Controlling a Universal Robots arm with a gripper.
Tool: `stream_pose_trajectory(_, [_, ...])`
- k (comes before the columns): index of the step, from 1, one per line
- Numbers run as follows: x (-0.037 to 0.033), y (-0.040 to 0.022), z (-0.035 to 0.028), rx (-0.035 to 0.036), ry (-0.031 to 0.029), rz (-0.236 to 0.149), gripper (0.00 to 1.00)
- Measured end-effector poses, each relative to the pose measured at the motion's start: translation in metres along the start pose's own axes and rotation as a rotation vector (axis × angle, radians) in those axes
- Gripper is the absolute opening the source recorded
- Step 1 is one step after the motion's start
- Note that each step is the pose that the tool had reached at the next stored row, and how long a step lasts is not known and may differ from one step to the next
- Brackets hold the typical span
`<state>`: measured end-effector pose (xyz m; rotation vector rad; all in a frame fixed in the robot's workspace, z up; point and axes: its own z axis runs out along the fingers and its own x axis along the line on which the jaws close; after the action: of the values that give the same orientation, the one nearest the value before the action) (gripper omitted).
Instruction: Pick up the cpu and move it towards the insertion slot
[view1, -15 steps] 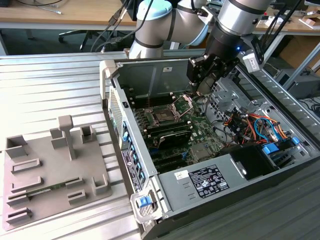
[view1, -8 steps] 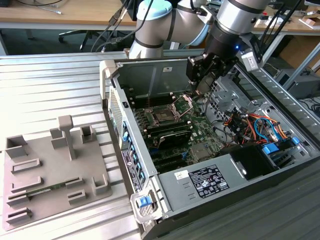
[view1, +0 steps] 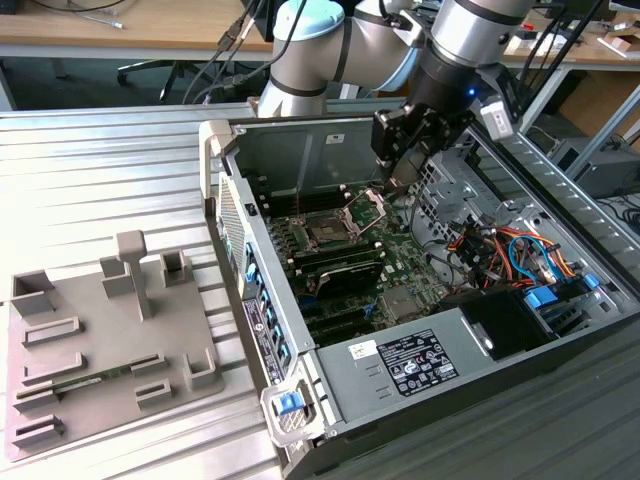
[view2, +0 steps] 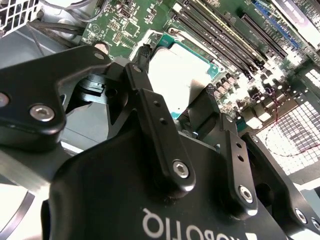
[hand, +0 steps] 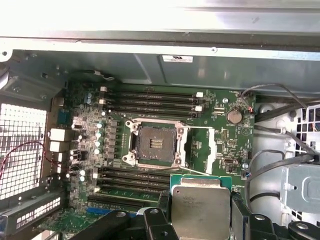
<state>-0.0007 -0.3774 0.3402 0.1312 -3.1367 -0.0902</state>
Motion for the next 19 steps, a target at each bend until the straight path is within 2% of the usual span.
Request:
stream_pose_trajectory(17, [-0.0044, 0.0115, 0.0031, 0.0000, 0.0000, 0.000, 0.55])
stream_pose_trajectory(19, [-0.0067, 0.0158, 0.0045, 0.0000, 0.0000, 0.000, 0.55])
